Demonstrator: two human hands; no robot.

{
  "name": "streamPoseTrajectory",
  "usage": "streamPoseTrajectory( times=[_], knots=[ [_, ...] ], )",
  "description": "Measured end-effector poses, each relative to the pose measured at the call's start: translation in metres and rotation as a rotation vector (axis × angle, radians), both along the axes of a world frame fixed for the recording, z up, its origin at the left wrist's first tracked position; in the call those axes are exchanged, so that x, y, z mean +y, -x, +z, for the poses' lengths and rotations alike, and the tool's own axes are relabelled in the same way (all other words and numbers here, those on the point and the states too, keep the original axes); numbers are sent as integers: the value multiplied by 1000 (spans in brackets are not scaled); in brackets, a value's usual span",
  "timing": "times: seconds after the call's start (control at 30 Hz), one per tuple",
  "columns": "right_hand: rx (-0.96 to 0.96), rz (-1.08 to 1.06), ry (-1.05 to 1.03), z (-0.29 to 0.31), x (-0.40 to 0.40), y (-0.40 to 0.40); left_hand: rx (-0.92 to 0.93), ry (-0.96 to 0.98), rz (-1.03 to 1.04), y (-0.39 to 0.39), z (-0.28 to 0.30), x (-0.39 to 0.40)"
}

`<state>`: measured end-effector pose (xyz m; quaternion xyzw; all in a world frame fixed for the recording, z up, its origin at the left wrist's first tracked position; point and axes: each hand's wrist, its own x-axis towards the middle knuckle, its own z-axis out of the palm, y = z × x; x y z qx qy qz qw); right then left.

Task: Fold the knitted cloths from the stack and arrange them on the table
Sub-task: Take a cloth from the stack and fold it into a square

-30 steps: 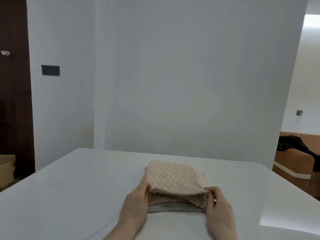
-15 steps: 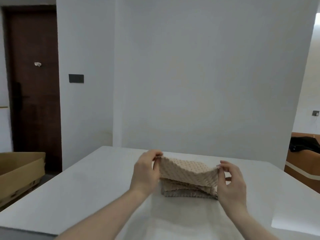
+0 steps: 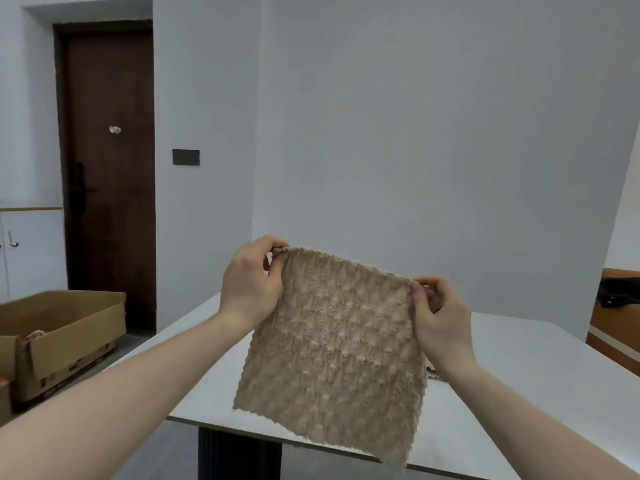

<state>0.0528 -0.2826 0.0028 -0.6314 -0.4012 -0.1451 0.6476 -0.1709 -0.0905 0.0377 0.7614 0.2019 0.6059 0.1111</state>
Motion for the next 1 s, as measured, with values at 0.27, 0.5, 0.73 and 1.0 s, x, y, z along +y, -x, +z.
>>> streamPoseTrajectory(
  times=[0.27, 0.5, 0.73, 1.0],
  knots=[
    [46, -36, 346, -55, 27, 0, 372, 182, 166, 17, -64, 45],
    [46, -98, 518, -88, 70, -24, 563, 460, 289, -7, -106, 87],
    [42, -117, 530, -88, 111, -45, 394, 696, 175, -42, -110, 120],
    [-37, -78, 530, -85, 125, -60, 349, 730, 67, -53, -108, 138]
  ],
)
